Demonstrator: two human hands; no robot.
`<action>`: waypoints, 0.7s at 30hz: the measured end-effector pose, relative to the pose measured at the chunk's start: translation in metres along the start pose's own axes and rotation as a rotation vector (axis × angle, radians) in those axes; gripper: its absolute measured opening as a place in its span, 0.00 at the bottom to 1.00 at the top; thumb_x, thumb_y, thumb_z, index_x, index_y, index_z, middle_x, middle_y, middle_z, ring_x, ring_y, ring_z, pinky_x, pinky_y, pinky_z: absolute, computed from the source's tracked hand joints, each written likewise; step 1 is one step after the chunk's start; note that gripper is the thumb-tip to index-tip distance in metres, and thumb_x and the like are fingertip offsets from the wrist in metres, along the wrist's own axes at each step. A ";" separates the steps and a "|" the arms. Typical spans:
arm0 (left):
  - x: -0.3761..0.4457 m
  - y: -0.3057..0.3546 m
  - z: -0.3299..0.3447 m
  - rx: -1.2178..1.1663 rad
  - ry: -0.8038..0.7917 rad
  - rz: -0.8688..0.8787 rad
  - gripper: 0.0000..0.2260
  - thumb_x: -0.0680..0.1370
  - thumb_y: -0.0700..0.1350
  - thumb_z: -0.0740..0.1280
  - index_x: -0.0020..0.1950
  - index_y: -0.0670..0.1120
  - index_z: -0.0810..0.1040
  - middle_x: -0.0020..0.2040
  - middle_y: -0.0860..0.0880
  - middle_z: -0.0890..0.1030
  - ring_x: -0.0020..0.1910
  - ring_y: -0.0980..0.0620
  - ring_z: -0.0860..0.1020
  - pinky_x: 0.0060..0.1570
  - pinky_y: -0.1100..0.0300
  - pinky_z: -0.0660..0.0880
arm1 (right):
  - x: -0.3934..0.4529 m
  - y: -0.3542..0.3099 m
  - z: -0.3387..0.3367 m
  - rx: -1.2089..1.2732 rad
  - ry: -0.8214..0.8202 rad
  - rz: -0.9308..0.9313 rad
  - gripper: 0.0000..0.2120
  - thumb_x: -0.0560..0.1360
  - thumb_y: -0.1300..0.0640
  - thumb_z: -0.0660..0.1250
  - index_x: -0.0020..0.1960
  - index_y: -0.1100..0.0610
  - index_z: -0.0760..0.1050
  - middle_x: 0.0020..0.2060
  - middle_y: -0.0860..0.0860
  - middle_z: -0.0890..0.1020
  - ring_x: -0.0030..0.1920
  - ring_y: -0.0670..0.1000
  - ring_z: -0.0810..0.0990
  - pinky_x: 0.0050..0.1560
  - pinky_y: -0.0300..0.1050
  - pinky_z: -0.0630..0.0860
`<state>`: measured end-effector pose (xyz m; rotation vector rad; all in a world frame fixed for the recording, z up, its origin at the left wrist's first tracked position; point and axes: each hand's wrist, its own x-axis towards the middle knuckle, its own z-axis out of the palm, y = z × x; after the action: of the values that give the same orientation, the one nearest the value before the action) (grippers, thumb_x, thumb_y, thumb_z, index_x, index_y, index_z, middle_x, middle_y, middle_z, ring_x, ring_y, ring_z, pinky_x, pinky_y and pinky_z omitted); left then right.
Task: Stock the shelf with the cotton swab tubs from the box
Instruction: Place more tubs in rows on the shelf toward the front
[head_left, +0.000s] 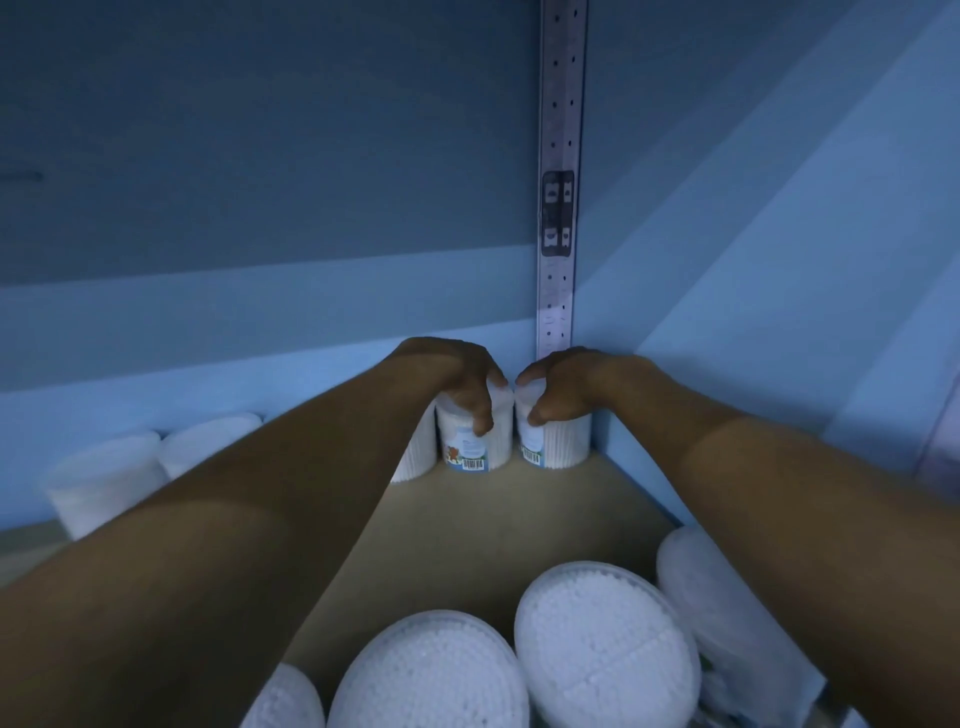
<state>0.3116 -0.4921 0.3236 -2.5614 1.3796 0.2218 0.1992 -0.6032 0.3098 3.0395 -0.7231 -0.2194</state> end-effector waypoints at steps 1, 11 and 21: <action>-0.002 0.001 -0.001 0.004 -0.011 -0.008 0.40 0.68 0.55 0.76 0.77 0.60 0.62 0.76 0.52 0.66 0.72 0.48 0.68 0.69 0.53 0.69 | -0.003 0.000 0.001 -0.002 0.000 0.000 0.34 0.76 0.43 0.68 0.79 0.43 0.60 0.78 0.50 0.63 0.75 0.55 0.65 0.72 0.50 0.67; -0.028 0.013 0.001 0.041 -0.014 -0.004 0.41 0.67 0.60 0.76 0.77 0.59 0.64 0.73 0.52 0.69 0.70 0.47 0.69 0.68 0.52 0.69 | -0.030 -0.002 0.004 0.024 -0.002 -0.009 0.34 0.74 0.38 0.68 0.77 0.43 0.64 0.77 0.50 0.66 0.74 0.56 0.66 0.73 0.52 0.66; -0.062 0.023 0.005 -0.015 0.014 -0.024 0.40 0.63 0.65 0.77 0.72 0.55 0.72 0.68 0.52 0.75 0.66 0.48 0.74 0.66 0.52 0.72 | -0.064 -0.003 0.002 0.129 0.001 -0.039 0.32 0.72 0.42 0.73 0.74 0.41 0.69 0.75 0.47 0.68 0.73 0.52 0.68 0.71 0.47 0.67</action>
<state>0.2583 -0.4531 0.3305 -2.5952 1.3559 0.2118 0.1434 -0.5714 0.3165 3.1773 -0.7048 -0.1791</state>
